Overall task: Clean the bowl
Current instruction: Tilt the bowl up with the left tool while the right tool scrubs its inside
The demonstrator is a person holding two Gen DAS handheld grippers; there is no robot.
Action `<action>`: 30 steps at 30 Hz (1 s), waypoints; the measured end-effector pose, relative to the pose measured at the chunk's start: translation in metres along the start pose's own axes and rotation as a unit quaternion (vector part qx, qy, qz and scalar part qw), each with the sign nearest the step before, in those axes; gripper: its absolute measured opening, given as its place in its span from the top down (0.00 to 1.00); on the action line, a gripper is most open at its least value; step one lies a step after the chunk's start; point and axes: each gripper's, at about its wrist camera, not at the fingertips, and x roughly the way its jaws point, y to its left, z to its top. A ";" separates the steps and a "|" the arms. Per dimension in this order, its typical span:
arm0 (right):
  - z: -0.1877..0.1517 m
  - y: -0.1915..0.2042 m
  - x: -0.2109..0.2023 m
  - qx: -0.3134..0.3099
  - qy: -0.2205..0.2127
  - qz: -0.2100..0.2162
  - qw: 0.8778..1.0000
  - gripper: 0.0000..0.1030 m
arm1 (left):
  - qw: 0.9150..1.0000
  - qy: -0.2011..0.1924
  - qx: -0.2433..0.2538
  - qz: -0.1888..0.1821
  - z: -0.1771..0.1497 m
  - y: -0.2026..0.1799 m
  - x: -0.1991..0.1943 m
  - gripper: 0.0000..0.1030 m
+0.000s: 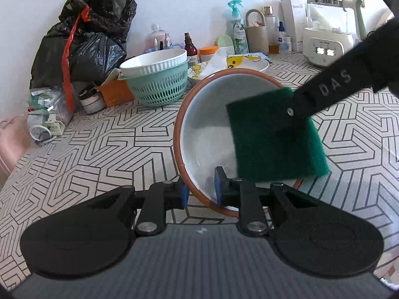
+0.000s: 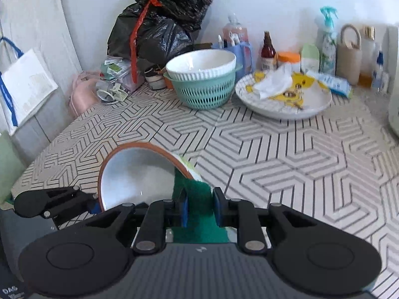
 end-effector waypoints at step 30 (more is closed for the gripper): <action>-0.009 0.005 -0.014 -0.006 -0.012 -0.022 1.000 0.77 | 0.996 -0.015 0.078 0.030 -0.008 -0.026 -0.002 0.79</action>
